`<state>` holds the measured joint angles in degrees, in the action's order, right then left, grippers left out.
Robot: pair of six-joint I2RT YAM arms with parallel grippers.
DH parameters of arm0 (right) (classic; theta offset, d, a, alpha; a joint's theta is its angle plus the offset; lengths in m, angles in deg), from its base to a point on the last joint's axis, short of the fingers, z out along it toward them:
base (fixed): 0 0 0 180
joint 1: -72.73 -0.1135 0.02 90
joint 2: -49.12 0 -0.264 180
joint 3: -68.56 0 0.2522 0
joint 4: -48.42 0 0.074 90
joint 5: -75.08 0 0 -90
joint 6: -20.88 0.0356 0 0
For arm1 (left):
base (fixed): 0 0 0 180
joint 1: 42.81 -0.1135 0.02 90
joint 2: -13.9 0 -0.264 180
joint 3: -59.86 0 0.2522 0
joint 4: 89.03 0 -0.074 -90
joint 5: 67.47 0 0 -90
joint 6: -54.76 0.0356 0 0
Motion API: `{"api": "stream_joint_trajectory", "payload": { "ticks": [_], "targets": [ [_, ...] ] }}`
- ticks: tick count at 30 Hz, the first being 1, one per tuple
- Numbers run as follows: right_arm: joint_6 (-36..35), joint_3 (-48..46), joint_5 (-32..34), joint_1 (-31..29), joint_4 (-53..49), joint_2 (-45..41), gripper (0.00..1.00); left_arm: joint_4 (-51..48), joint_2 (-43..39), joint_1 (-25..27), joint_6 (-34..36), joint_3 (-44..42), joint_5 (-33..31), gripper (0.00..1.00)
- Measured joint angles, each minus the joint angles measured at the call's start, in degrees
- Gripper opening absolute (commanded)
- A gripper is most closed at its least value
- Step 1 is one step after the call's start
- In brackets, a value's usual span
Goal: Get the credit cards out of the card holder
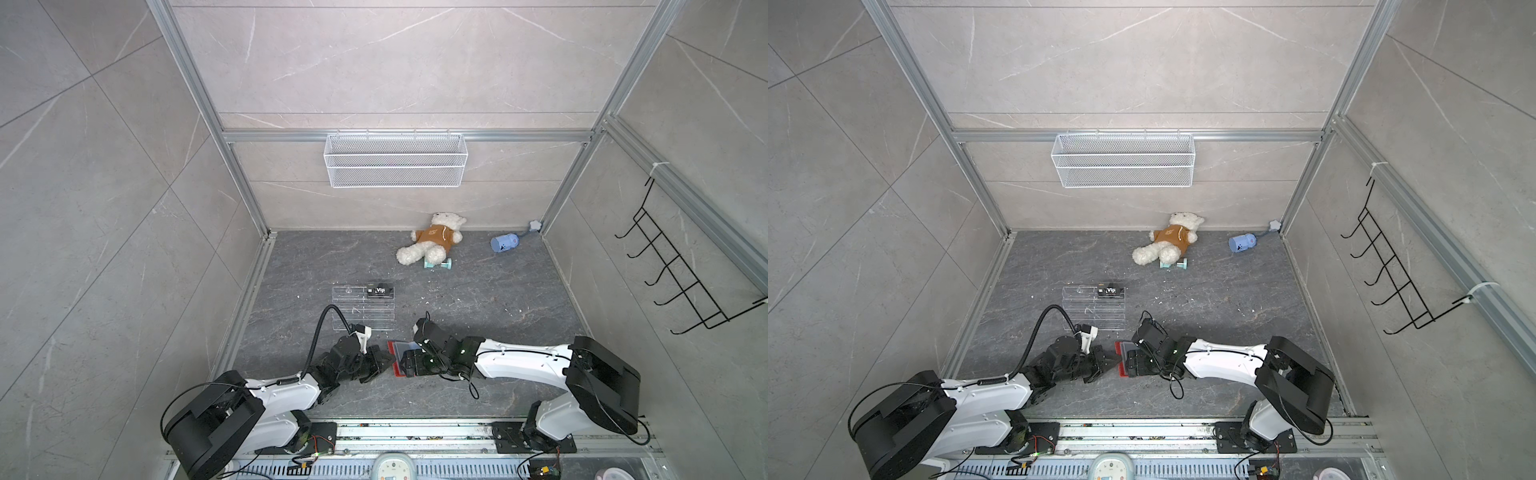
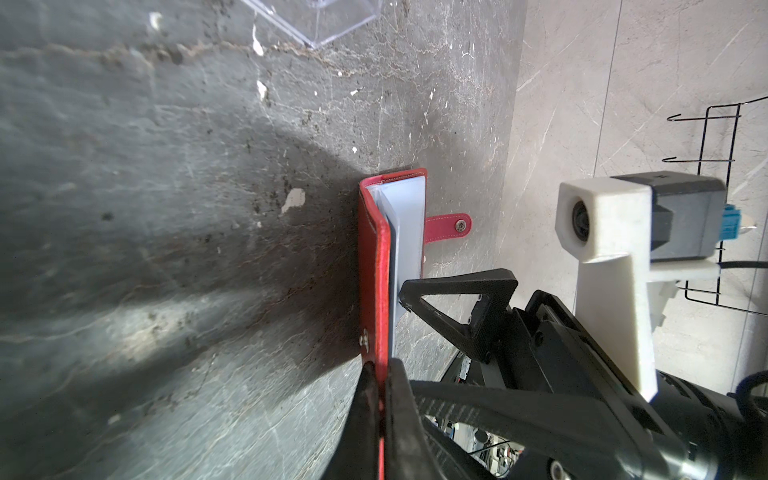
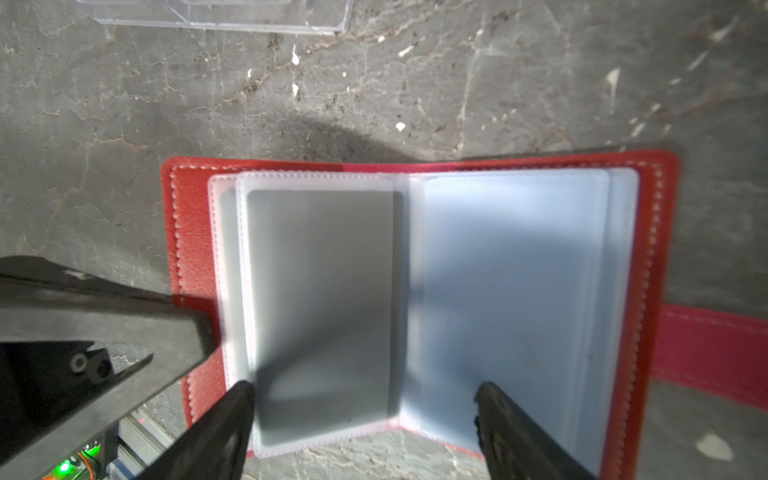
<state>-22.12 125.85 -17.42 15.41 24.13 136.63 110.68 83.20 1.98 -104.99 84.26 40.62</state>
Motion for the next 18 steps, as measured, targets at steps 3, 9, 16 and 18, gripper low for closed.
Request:
{"api": "stream_joint_trajectory", "payload": {
  "ticks": [3, 9, 16, 18],
  "targets": [
    [0.0, 0.11, 0.42, -0.04, -0.37, -0.02, 0.84, 0.0, 0.07, 0.07, 0.24, 0.0, -0.02, 0.0],
    [0.0, 0.26, 1.27, -0.04, -1.33, -0.63, 0.84, 0.0, 0.31, 0.11, 0.66, 0.0, -0.02, 0.0],
    [0.04, 0.24, 2.36, -0.04, -2.12, -1.81, 0.83, 0.0, 0.94, 0.11, 1.22, 0.0, 0.0, 0.0],
    [0.2, 0.24, 2.71, -0.04, -2.16, -2.01, 0.83, 0.0, 1.33, 0.11, 1.4, 0.0, -0.02, 0.0]
  ]
}}
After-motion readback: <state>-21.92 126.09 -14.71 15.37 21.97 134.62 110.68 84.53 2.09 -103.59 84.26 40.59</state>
